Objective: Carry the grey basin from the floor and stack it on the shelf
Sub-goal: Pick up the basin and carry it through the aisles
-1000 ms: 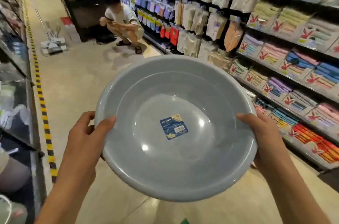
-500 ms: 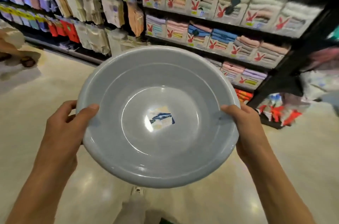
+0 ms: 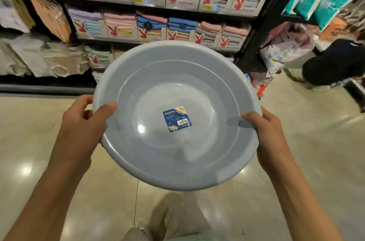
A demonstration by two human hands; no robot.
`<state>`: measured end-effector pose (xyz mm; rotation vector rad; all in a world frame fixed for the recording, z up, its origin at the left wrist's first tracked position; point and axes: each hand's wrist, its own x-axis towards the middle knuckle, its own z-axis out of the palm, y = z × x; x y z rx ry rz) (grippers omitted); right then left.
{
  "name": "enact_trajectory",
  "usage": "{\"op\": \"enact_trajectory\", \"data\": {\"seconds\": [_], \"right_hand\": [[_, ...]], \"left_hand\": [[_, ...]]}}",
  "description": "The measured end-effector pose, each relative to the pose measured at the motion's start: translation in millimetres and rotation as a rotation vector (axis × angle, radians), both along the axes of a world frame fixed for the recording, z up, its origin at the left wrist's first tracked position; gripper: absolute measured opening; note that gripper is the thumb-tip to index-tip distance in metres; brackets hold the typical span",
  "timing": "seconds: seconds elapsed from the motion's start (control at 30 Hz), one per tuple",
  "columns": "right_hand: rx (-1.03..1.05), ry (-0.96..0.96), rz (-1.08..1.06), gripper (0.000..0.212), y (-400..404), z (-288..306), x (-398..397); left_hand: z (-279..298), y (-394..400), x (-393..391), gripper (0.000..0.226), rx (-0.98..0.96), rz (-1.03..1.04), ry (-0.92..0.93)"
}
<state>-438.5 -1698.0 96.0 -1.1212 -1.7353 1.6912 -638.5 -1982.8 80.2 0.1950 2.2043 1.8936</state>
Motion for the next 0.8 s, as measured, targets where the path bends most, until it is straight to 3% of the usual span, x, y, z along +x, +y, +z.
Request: {"op": "enact_trajectory", "data": {"seconds": [0.17, 0.4, 0.53, 0.8], "right_hand": [[0.041, -0.036, -0.049, 0.021, 58.3, -27.9, -34.3], [0.061, -0.088, -0.015, 0.031, 175.3, -95.4, -112.5], [0.058, -0.145, 0.017, 0.031, 236.9, -142.7, -156.8], [0.084, -0.314, 0.067, 0.034, 328.0, -280.9, -223.5]], "left_hand": [[-32.4, 69.2, -54.8, 0.034, -0.043, -0.1, -0.052], [-98.2, 187.0, -122.0, 0.048, -0.09, -0.112, -0.103], [-137.9, 249.8, -162.8, 0.04, -0.131, -0.127, -0.12], [-280.9, 340.2, -244.6, 0.036, -0.274, -0.191, -0.165]]}}
